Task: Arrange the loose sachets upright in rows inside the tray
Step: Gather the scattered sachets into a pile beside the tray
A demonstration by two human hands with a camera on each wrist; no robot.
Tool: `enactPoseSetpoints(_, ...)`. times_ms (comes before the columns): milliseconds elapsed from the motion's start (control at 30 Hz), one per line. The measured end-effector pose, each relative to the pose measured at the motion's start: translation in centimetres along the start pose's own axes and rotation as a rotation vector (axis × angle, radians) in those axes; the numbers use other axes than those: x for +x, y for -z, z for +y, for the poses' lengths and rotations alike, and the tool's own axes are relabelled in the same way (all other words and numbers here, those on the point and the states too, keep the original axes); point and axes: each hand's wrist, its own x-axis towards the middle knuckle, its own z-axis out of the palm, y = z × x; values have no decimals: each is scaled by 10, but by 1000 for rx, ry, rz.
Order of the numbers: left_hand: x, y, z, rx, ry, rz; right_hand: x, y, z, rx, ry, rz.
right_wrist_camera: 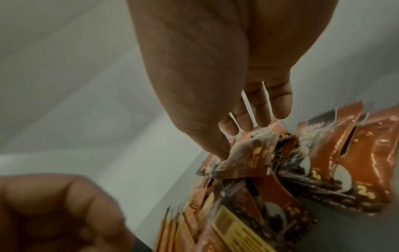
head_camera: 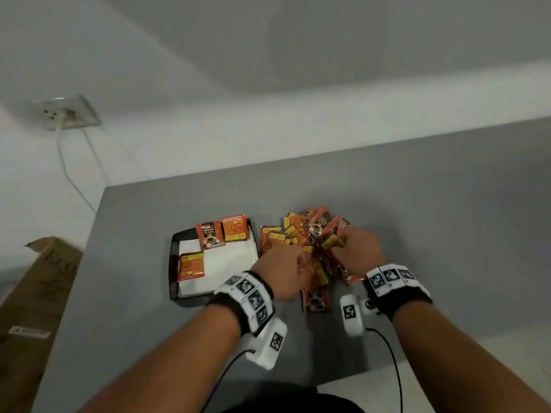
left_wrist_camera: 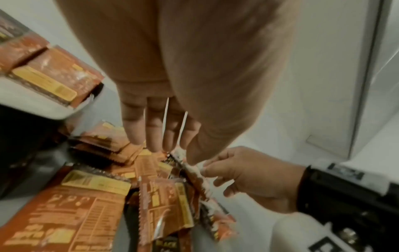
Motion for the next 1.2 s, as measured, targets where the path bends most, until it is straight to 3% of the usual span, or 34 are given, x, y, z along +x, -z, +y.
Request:
enactPoseSetpoints(300, 38, -38, 7, 242, 131, -18, 2, -6, -1, 54, -26, -42)
enactPoseSetpoints(433, 41, -43, 6, 216, 137, -44, 6, -6, 8, 189, -32, -57)
enactPoseSetpoints(633, 41, -42, -3, 126, 117, -56, -1, 34, 31, 398, -78, -53)
enactPoseSetpoints(833, 42, -48, 3, 312, 70, -41, -9, 9, 46, 239, -172, -258)
enactPoseSetpoints(1200, 42, -46, 5, 359, 73, -77, -9, -16, 45, 53, -170, -119)
